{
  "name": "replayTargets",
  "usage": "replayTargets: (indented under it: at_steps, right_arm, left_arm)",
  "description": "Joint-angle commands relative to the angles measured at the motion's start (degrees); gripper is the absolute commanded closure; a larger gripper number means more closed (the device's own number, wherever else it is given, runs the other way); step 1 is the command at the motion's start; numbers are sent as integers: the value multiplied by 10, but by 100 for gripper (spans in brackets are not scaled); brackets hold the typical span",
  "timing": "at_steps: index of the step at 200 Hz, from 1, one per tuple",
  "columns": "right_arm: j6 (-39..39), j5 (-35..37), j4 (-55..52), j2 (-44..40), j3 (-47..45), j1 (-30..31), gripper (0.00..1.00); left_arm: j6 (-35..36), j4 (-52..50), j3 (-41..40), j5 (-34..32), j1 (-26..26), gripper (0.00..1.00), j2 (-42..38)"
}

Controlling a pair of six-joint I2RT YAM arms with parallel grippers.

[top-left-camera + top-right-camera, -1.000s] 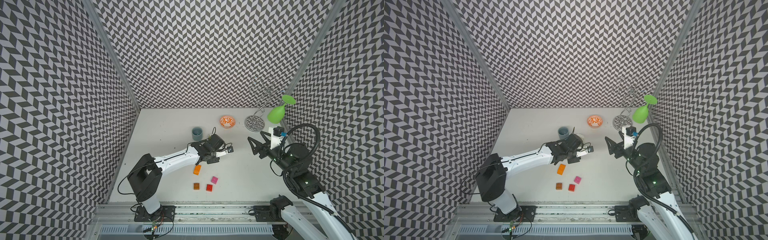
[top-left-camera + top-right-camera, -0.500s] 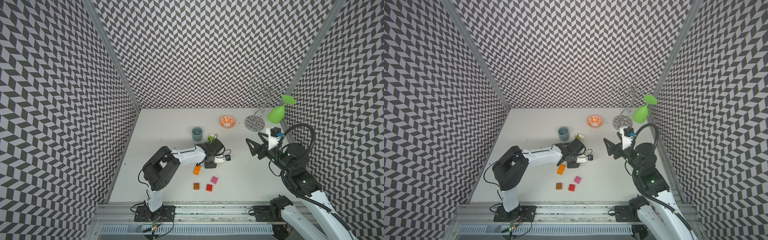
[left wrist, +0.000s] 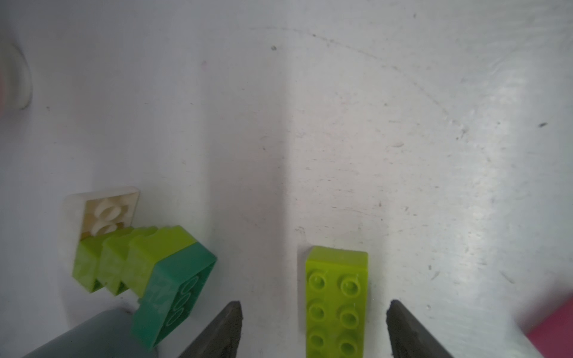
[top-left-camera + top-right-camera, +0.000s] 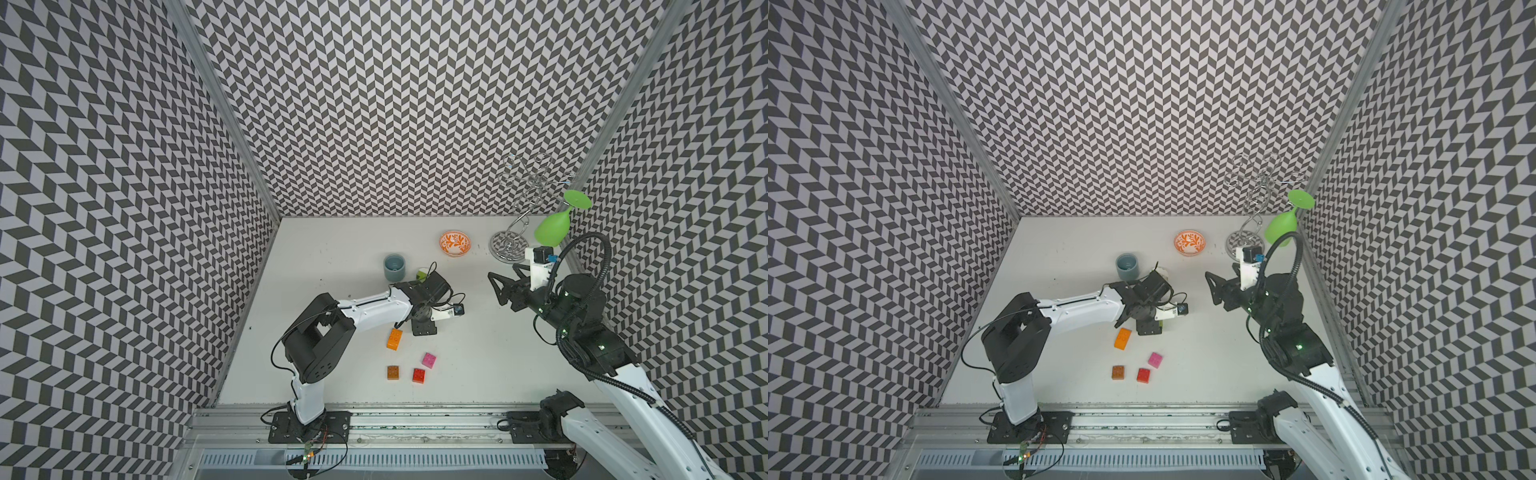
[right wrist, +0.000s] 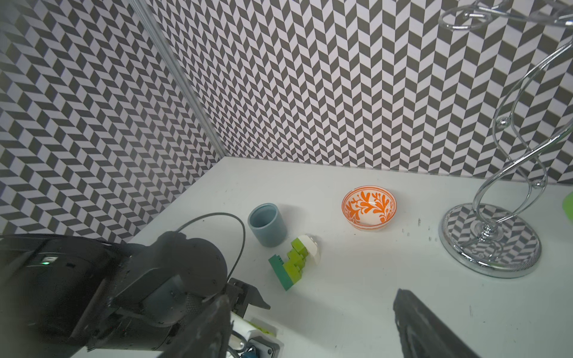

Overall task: Assemble the letter s with lego
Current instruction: Place the lego brick at the center of the board, then pick up the lego brick from the center of the board.

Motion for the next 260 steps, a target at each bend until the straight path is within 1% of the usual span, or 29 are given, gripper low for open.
replayTargets:
  at_steps: [1, 9, 16, 20, 33, 43, 53, 60, 75, 85, 95, 104, 117, 143, 156, 171, 195, 215, 237, 260]
  right_arm:
    - [41, 11, 3, -2, 28, -1, 24]
    - [69, 21, -3, 2, 31, -1, 25]
    - [105, 31, -17, 12, 35, -1, 19]
    - [122, 27, -29, 23, 40, -2, 17]
    - [142, -20, -67, 75, 57, 4, 21]
    - [166, -30, -95, 123, 64, 22, 22]
    - [187, -20, -110, 162, 65, 54, 21]
    - [206, 0, -106, 182, 58, 91, 19]
    - [260, 38, -77, 211, 37, 166, 18]
    - [306, 54, -57, 229, 23, 202, 21]
    - [344, 64, -33, 248, 10, 235, 22]
    - [387, 82, -22, 266, 2, 265, 24]
    - [440, 91, -12, 295, -7, 292, 30]
    - [531, 89, 6, 335, -24, 332, 36]
    - [572, 94, 17, 345, -35, 350, 39]
    - [613, 103, 23, 356, -40, 370, 38]
    - [662, 135, 0, 376, -24, 400, 35]
    - [690, 152, -31, 400, 1, 417, 32]
    - [718, 155, -62, 425, 22, 424, 30]
    - [738, 153, -83, 444, 41, 432, 30]
  left_arm:
    - [-40, 8, 22, -14, -1, 27, -104]
    - [-59, 27, 13, -23, 2, 27, -145]
    - [-77, 43, 2, -33, 6, 28, -183]
    - [-86, 52, -6, -39, 8, 29, -205]
    - [-121, 78, -40, -47, 21, 28, -283]
    - [-161, 105, -74, -49, 38, 29, -345]
    - [-207, 139, -115, -48, 61, 34, -410]
    - [-245, 160, -145, -47, 84, 36, -453]
    - [-332, 195, -207, -54, 141, 40, -541]
    - [-382, 197, -238, -42, 187, 43, -581]
    - [-416, 186, -260, -27, 229, 48, -605]
    - [-443, 172, -276, -13, 261, 50, -612]
    - [-477, 152, -295, 1, 292, 52, -605]
    - [-520, 136, -319, 40, 320, 51, -562]
    - [-529, 133, -318, 65, 327, 48, -537]
    - [-527, 119, -307, 75, 332, 47, -508]
    - [-521, 105, -301, 79, 342, 47, -486]
    - [-520, 104, -302, 81, 345, 46, -485]
    - [-520, 102, -303, 80, 346, 44, -486]
    - [-518, 98, -303, 73, 345, 44, -487]
